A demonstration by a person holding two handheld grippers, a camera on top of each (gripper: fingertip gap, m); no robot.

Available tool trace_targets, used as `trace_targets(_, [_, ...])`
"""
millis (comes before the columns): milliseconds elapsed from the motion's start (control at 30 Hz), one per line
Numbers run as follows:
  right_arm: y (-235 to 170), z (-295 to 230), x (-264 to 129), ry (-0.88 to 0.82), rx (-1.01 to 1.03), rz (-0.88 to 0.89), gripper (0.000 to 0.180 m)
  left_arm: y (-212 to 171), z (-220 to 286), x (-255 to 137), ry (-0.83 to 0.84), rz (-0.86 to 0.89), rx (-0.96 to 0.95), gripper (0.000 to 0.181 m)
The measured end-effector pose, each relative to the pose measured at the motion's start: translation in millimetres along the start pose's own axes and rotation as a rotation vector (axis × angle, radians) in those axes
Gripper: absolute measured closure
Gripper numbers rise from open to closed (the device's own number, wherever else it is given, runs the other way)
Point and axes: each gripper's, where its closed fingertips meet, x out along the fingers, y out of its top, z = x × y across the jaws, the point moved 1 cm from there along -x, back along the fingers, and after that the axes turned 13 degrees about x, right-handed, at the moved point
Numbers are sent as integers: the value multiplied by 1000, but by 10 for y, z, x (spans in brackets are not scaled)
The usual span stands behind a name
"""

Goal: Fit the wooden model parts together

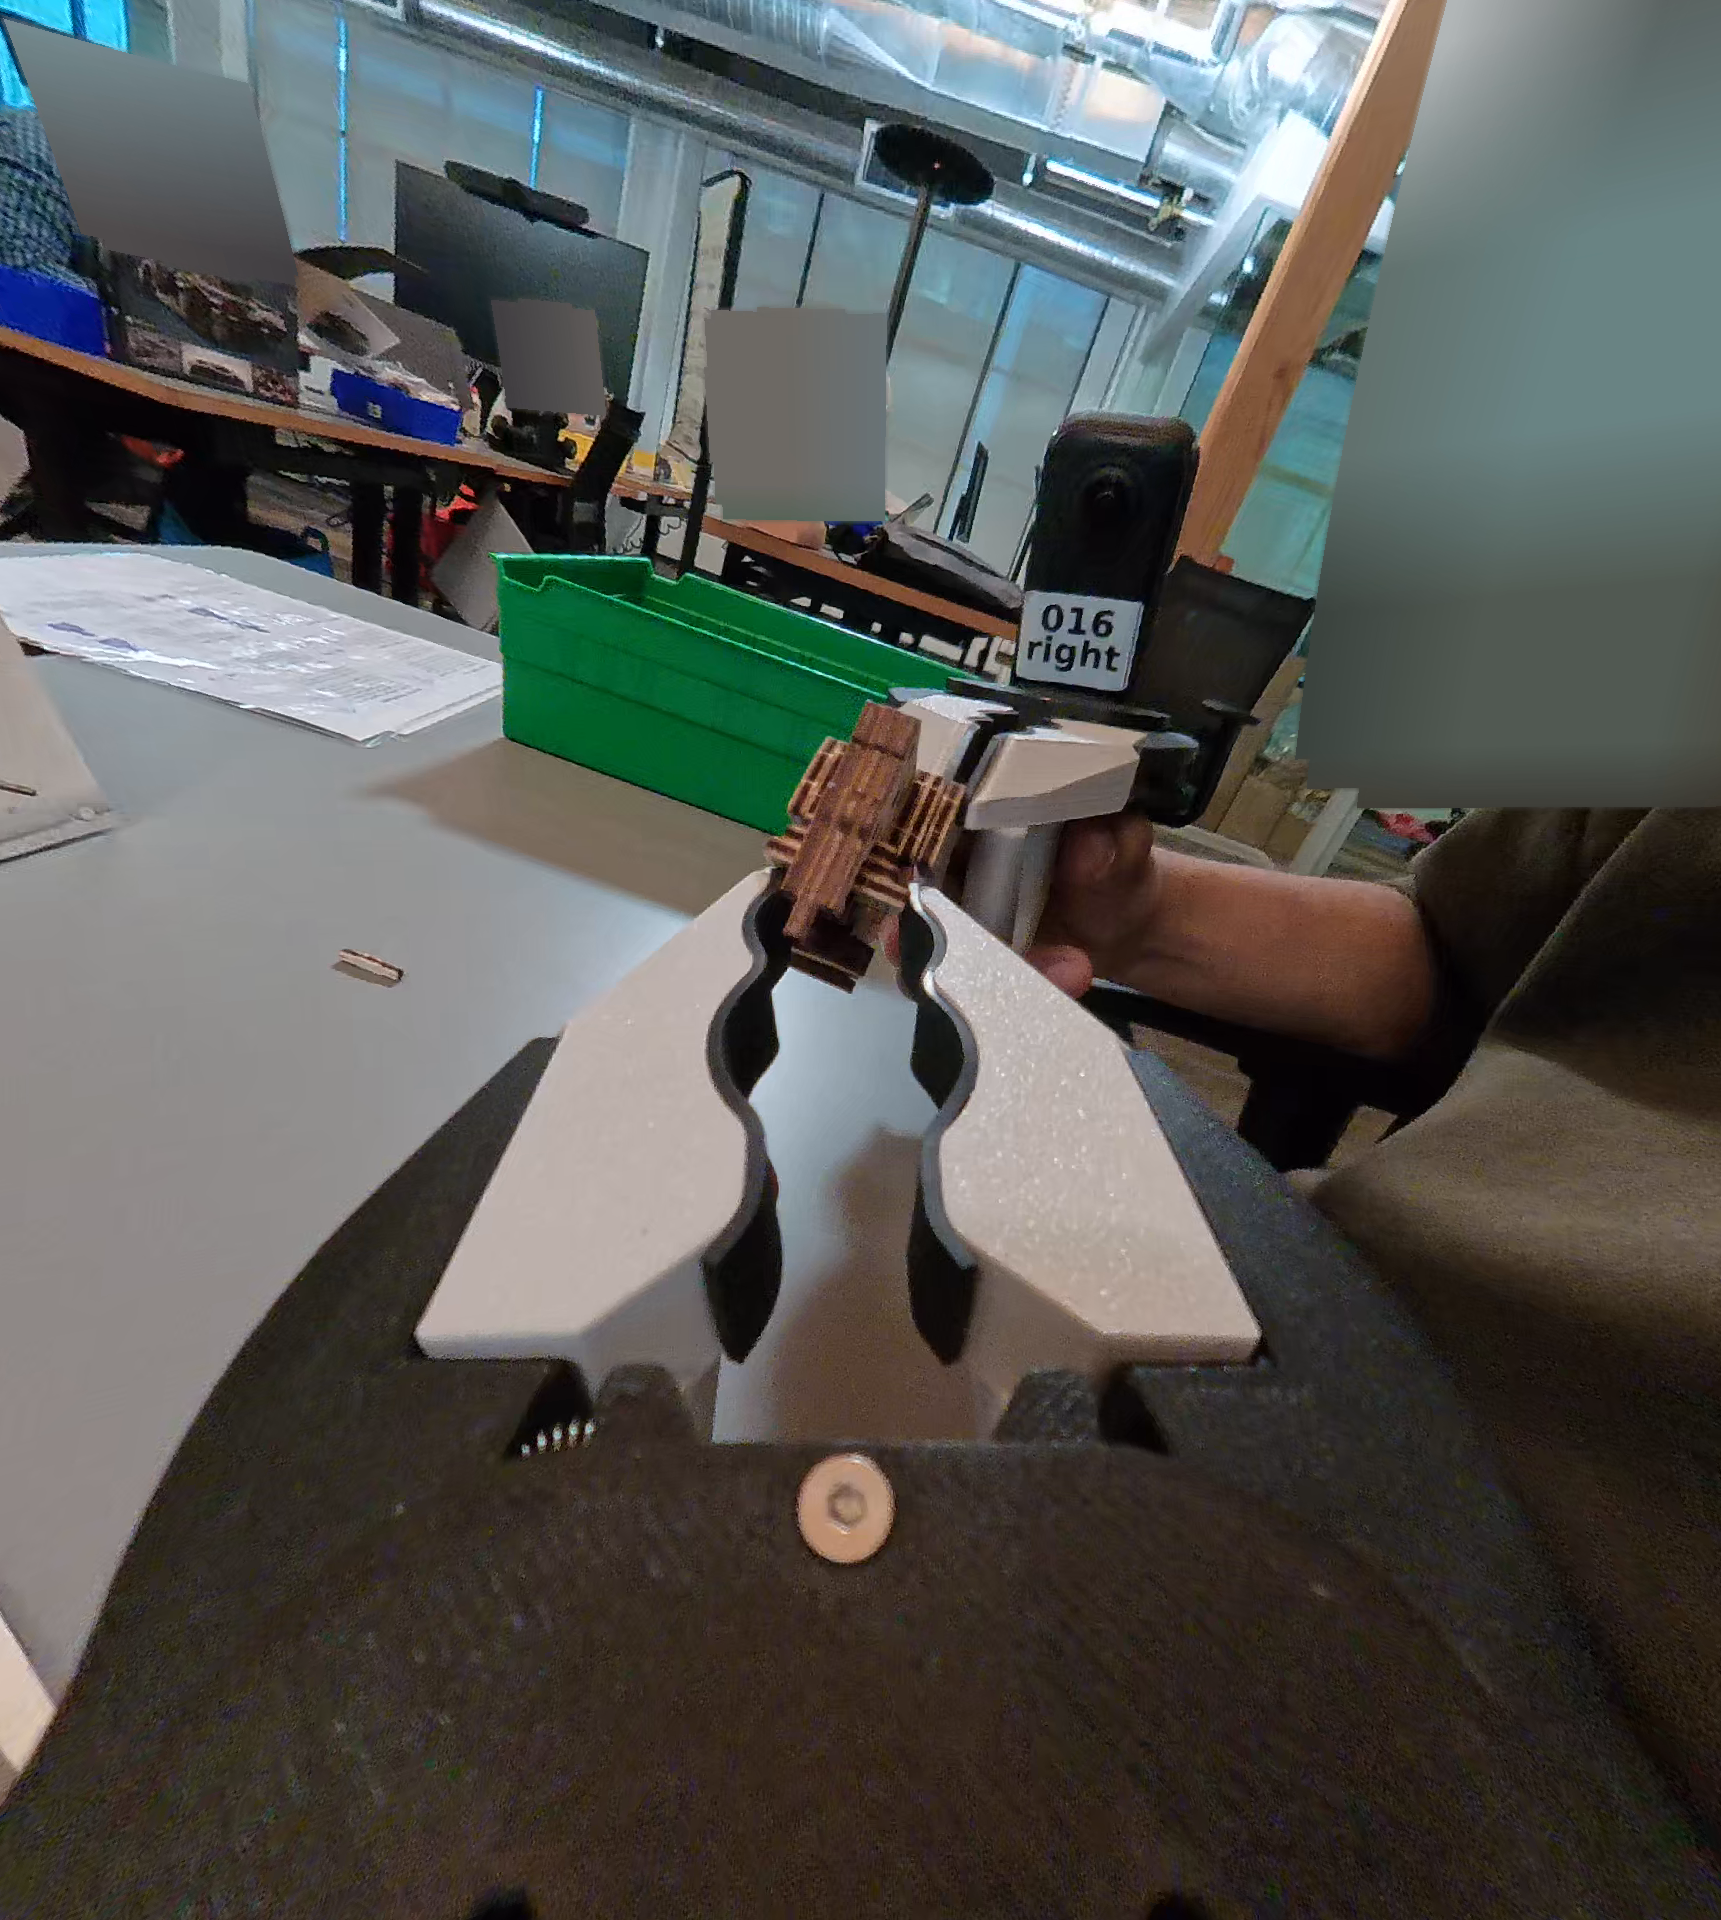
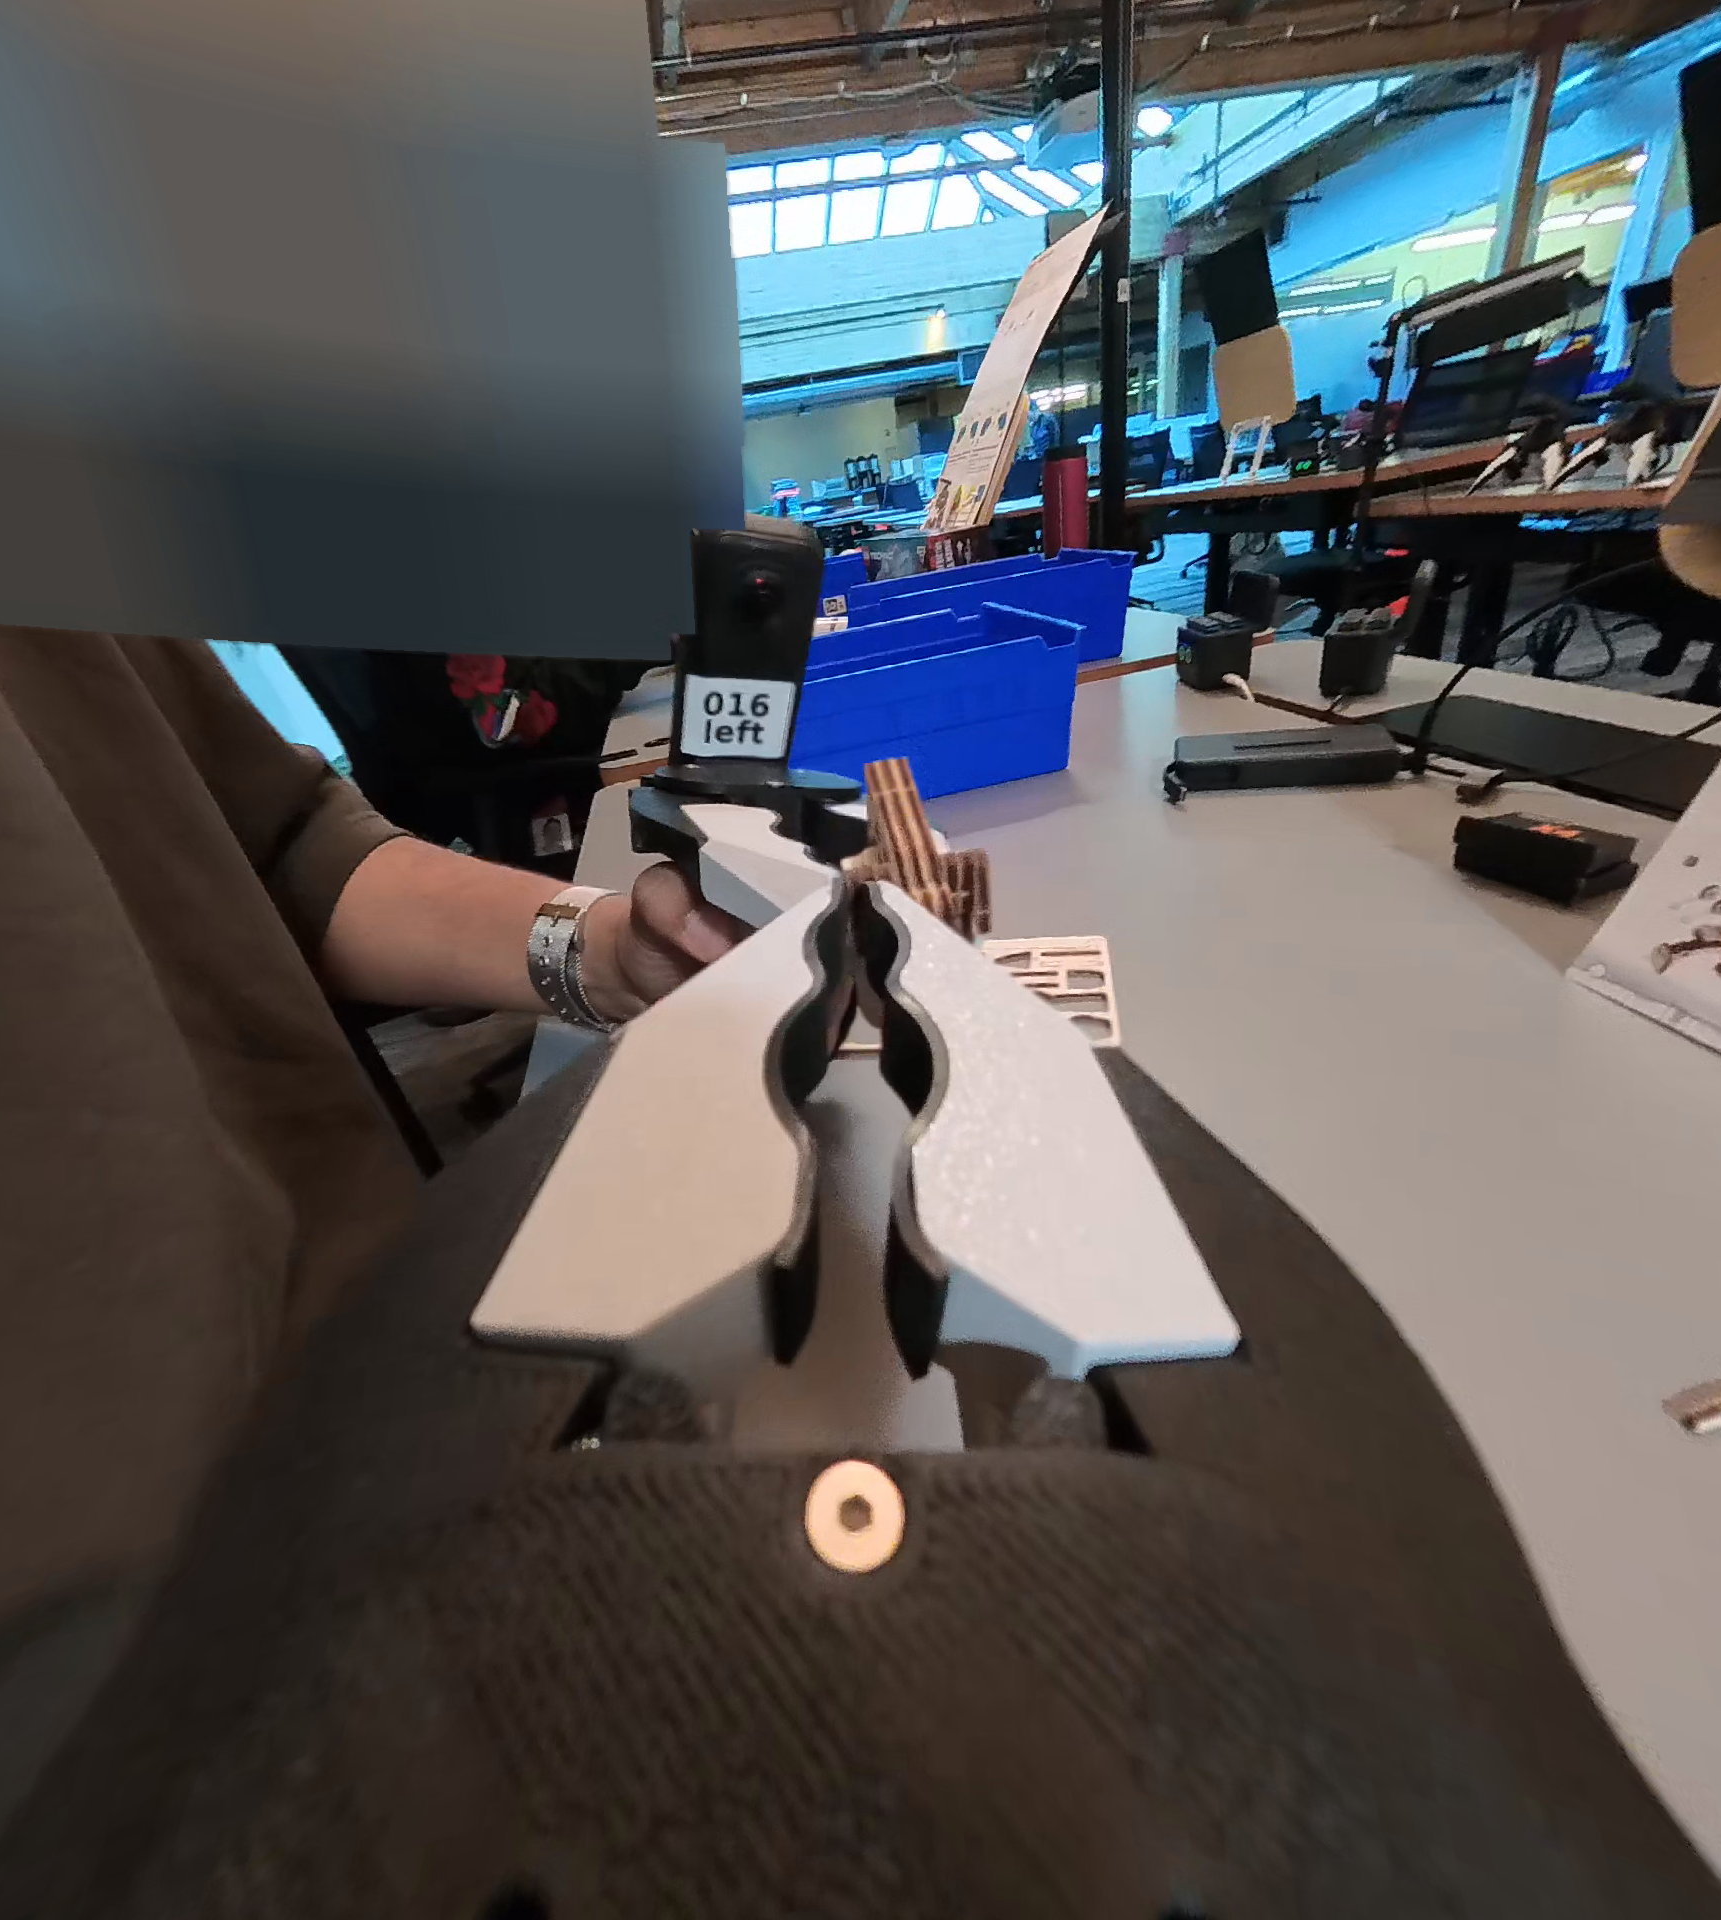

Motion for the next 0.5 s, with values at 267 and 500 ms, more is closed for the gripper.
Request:
trace_targets(267, [26, -82, -39, 110, 81, -5, 179, 36, 81, 38, -44, 33, -49, 165])
trace_targets(500, [15, -146, -82, 198, 126, -15, 180, 46, 140, 50, -67, 34, -38, 164])
